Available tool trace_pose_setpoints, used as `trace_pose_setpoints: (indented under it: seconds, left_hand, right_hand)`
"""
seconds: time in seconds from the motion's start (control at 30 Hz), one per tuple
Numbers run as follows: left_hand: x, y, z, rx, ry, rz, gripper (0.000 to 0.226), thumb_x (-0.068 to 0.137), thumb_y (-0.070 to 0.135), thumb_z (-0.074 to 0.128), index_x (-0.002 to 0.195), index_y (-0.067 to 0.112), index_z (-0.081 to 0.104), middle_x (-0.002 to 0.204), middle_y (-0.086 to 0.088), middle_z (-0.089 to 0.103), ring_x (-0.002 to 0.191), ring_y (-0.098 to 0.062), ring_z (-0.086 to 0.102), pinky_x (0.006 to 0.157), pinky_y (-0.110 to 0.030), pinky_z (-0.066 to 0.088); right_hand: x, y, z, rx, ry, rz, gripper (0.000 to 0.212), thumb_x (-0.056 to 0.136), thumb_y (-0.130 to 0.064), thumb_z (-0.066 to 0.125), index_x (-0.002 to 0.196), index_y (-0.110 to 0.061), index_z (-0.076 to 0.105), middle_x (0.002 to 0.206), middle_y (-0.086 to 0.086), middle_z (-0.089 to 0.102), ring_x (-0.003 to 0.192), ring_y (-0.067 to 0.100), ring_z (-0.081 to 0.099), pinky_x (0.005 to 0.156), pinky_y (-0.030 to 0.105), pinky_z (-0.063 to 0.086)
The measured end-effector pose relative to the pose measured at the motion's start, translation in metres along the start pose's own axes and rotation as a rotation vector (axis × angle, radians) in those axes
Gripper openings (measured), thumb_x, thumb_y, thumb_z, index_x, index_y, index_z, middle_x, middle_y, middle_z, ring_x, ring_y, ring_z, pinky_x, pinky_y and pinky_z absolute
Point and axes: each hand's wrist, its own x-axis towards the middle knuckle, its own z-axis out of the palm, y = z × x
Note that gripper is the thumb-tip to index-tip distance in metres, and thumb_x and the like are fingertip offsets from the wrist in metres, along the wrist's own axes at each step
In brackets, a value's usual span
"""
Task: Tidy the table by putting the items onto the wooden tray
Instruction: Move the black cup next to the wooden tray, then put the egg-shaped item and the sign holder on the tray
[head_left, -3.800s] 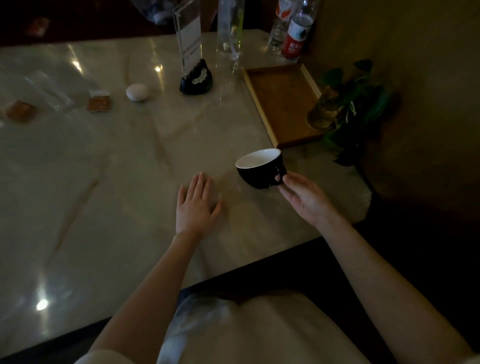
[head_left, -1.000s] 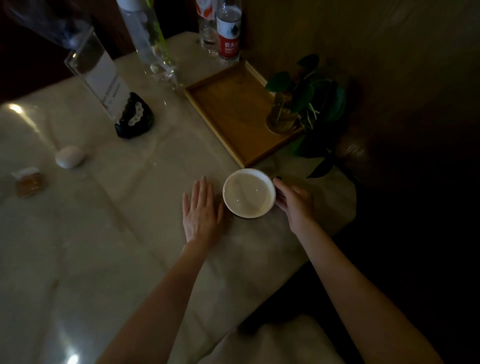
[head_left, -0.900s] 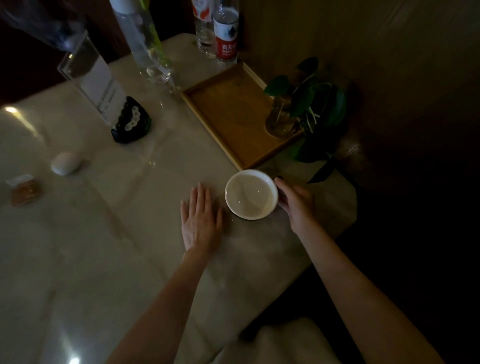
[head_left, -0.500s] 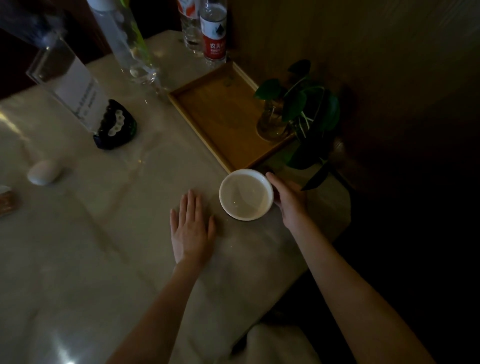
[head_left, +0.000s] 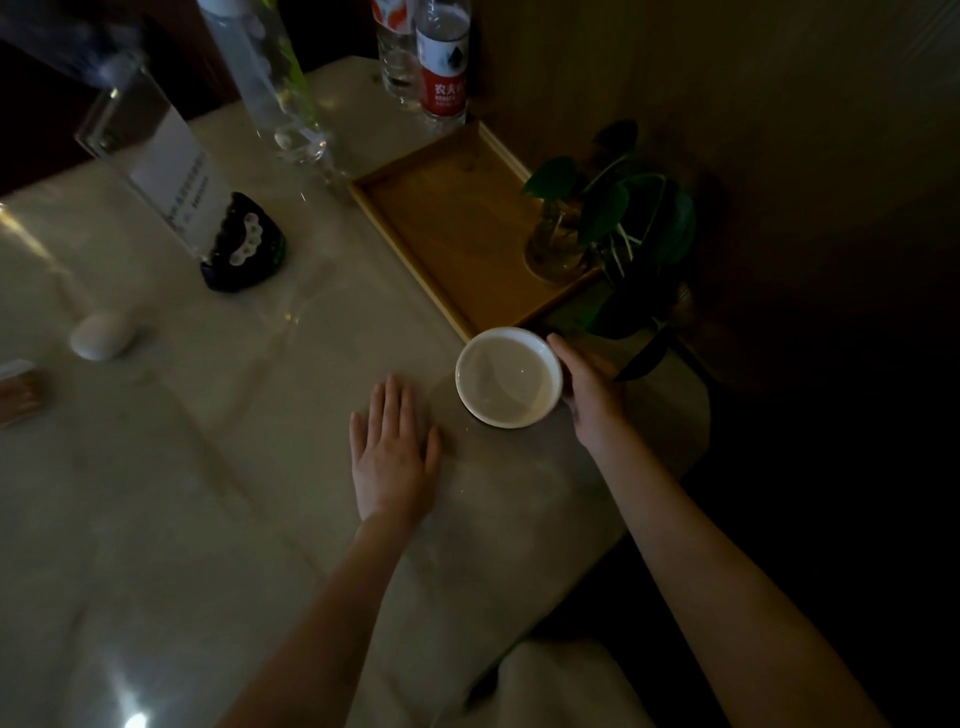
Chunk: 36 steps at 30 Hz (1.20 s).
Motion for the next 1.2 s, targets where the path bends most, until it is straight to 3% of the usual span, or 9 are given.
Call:
trace_pose_setpoints:
  seconds: [0.17, 0.33, 0.4, 0.47, 0.57, 0.67, 0.87, 1.03, 1.2]
  left_hand:
    - [0.000, -0.001, -0.001, -0.029, 0.012, 0.002, 0.070, 0.085, 0.049, 0.012, 0.141, 0.010, 0.025, 0.152, -0.008, 0.019, 0.140, -0.021, 0.013, 0.112, -0.038, 0.002]
    - [0.000, 0.000, -0.001, -0.033, 0.015, 0.006, 0.071, 0.084, 0.049, 0.012, 0.141, 0.009, 0.026, 0.152, -0.008, 0.020, 0.140, -0.022, 0.014, 0.112, -0.040, 0.004]
    - [0.000, -0.001, -0.001, -0.032, 0.006, 0.008, 0.070, 0.085, 0.049, 0.012, 0.142, 0.010, 0.024, 0.152, -0.007, 0.018, 0.141, -0.020, 0.011, 0.113, -0.040, 0.002]
    - [0.001, -0.002, 0.000, -0.019, -0.012, 0.012, 0.065, 0.089, 0.047, 0.017, 0.143, 0.010, 0.020, 0.153, -0.006, 0.014, 0.141, -0.018, 0.006, 0.113, -0.039, 0.000]
    - [0.000, -0.003, -0.003, -0.005, -0.046, 0.028, 0.066, 0.089, 0.049, 0.013, 0.144, 0.010, 0.015, 0.154, -0.006, 0.010, 0.141, -0.018, 0.003, 0.113, -0.039, 0.000]
    - [0.002, -0.012, -0.012, -0.008, -0.128, 0.099, 0.059, 0.096, 0.043, 0.023, 0.144, 0.012, 0.011, 0.155, -0.005, 0.004, 0.141, -0.018, -0.001, 0.113, -0.038, 0.000]
    - [-0.004, -0.037, -0.045, -0.012, -0.229, 0.208, 0.054, 0.096, 0.036, 0.032, 0.143, 0.014, 0.020, 0.154, -0.005, 0.015, 0.141, -0.018, 0.010, 0.112, -0.035, 0.010]
    - [-0.023, -0.064, -0.077, -0.059, -0.107, 0.220, 0.051, 0.094, 0.036, 0.036, 0.137, 0.011, 0.033, 0.142, -0.009, 0.040, 0.131, -0.022, 0.033, 0.101, -0.034, 0.029]
    - [-0.021, -0.098, -0.115, -0.018, -0.052, 0.192, 0.052, 0.093, 0.036, 0.040, 0.138, 0.013, 0.031, 0.143, -0.007, 0.037, 0.130, -0.023, 0.034, 0.100, -0.035, 0.031]
  right_hand:
    - [0.000, 0.003, 0.000, -0.083, -0.009, -0.023, 0.010, 0.084, -0.030, 0.062, 0.092, -0.027, 0.056, 0.087, -0.006, 0.058, 0.089, 0.013, 0.057, 0.076, 0.030, 0.050]
    - [-0.007, 0.008, -0.002, -0.147, 0.094, -0.069, 0.044, 0.088, -0.029, 0.057, 0.126, -0.012, 0.046, 0.099, -0.001, 0.051, 0.098, 0.016, 0.051, 0.090, 0.037, 0.048]
    - [-0.014, 0.012, -0.006, -0.170, 0.127, -0.109, 0.031, 0.092, -0.022, 0.051, 0.119, -0.007, 0.050, 0.092, 0.000, 0.052, 0.095, 0.018, 0.053, 0.092, 0.039, 0.049]
    - [-0.022, 0.021, -0.011, -0.291, 0.143, -0.154, 0.012, 0.093, -0.016, 0.045, 0.092, -0.011, 0.056, 0.090, 0.007, 0.058, 0.091, 0.024, 0.058, 0.092, 0.046, 0.049]
    - [-0.034, 0.037, -0.022, -0.546, 0.104, -0.211, 0.024, 0.089, -0.012, 0.047, 0.065, -0.016, 0.051, 0.078, 0.007, 0.060, 0.082, 0.026, 0.058, 0.080, 0.042, 0.049]
    - [-0.056, 0.052, -0.026, -0.709, 0.006, -0.323, 0.011, 0.088, -0.008, 0.052, 0.086, -0.006, 0.062, 0.090, 0.014, 0.063, 0.084, 0.024, 0.057, 0.075, 0.030, 0.042]
    - [-0.092, 0.078, -0.009, -1.146, -0.233, -0.578, 0.030, 0.087, -0.013, 0.054, 0.114, -0.004, 0.059, 0.114, 0.015, 0.061, 0.109, 0.030, 0.055, 0.093, 0.036, 0.042]
    - [-0.109, 0.066, 0.037, -1.312, -0.409, -0.609, 0.047, 0.092, -0.028, 0.047, 0.135, -0.011, 0.037, 0.138, 0.011, 0.044, 0.131, 0.024, 0.035, 0.108, 0.036, 0.032]
    - [-0.114, 0.047, 0.092, -1.360, -0.468, -0.774, 0.050, 0.090, -0.032, 0.050, 0.134, -0.012, 0.038, 0.134, 0.009, 0.049, 0.126, 0.024, 0.042, 0.104, 0.039, 0.040]
